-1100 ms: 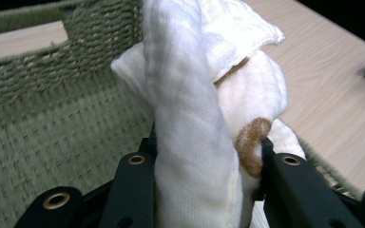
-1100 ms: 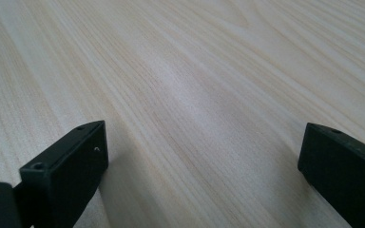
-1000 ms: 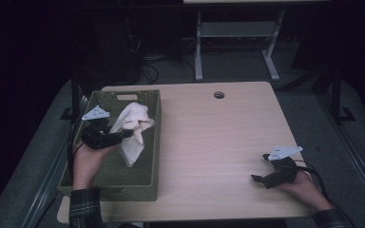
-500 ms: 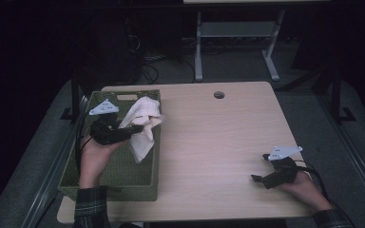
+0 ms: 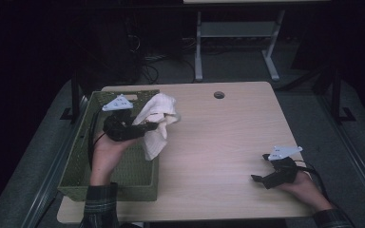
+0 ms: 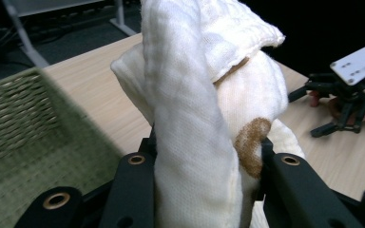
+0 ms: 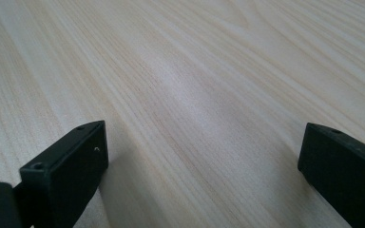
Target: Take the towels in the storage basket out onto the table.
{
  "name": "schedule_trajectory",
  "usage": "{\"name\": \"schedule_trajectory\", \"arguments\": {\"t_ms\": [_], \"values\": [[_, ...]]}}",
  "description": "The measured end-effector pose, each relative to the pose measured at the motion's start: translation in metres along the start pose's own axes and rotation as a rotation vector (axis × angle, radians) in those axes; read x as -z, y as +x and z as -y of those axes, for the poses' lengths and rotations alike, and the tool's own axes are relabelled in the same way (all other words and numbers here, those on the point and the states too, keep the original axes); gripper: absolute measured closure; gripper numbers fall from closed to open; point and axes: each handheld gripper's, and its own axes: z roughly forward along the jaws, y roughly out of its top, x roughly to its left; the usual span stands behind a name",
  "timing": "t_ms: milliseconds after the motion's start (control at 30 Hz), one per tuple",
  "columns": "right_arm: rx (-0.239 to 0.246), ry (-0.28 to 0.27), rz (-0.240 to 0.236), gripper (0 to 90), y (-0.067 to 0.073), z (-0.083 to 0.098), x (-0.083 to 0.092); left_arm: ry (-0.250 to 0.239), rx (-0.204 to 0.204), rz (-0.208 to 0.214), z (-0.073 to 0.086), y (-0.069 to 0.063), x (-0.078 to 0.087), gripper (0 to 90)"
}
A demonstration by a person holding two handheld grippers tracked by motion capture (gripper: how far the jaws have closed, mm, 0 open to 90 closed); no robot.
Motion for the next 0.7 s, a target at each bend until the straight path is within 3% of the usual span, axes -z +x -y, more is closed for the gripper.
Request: {"name": "schedule_trajectory", "arguments": {"t_ms": [700], "values": [[0.000, 0.000, 0.000, 2.4, 0.000, 0.000, 0.000, 0.032, -0.066, 0.135, -0.024, -0.039, -0.055, 64.7]]}}
